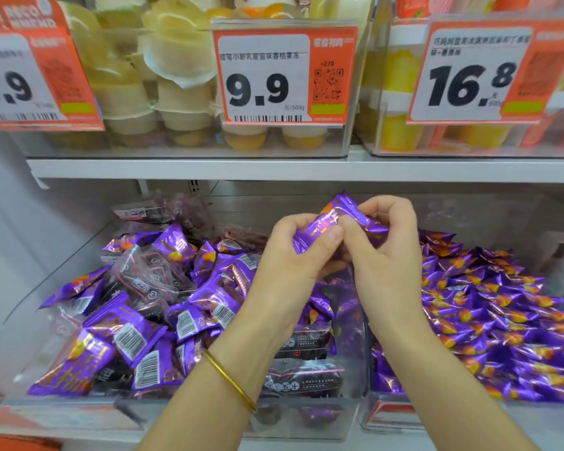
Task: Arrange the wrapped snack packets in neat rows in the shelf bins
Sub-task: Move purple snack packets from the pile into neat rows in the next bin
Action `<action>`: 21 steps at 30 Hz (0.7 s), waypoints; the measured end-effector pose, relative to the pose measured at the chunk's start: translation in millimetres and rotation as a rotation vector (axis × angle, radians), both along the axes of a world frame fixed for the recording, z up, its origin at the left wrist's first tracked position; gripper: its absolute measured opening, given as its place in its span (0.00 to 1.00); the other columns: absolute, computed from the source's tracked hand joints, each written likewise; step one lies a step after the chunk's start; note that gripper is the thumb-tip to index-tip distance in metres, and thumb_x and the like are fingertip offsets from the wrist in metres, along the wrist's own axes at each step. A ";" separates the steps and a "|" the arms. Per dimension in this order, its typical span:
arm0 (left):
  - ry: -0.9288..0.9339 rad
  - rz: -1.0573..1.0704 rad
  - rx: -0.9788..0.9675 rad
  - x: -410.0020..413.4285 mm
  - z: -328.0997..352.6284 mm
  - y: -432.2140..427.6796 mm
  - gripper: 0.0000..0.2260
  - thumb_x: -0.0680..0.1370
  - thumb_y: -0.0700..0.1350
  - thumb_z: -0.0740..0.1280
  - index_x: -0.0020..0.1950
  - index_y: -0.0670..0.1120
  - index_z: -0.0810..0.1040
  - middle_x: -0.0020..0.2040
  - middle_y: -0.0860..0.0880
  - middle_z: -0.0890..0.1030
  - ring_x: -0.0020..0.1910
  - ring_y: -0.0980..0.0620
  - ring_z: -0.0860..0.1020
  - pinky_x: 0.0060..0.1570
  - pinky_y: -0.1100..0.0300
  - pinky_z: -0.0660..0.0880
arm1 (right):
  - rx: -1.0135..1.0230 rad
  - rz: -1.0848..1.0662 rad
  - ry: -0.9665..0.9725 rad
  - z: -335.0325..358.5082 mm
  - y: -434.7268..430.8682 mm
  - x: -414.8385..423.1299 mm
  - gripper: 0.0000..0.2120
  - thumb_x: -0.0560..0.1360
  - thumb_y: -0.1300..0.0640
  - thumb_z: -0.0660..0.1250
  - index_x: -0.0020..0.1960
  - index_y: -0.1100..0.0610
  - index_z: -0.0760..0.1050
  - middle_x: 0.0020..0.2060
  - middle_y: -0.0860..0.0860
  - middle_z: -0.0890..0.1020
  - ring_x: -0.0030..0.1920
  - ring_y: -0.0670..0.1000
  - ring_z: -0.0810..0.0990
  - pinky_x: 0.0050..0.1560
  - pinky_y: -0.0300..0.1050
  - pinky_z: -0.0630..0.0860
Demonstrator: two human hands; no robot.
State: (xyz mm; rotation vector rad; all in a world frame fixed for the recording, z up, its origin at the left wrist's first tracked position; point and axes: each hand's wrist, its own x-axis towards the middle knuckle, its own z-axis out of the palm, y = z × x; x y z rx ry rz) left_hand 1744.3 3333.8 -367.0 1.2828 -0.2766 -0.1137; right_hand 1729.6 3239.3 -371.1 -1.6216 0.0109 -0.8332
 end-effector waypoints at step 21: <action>-0.296 0.011 0.142 3.7 4.3 3.2 0.27 0.66 0.32 0.73 0.55 0.53 0.65 0.56 0.46 0.74 0.46 0.58 0.78 0.46 0.65 0.75 | 0.126 0.541 0.148 7.4 -50.1 -1.6 0.20 0.63 0.42 0.73 0.52 0.49 0.79 0.44 0.48 0.84 0.45 0.49 0.83 0.42 0.44 0.78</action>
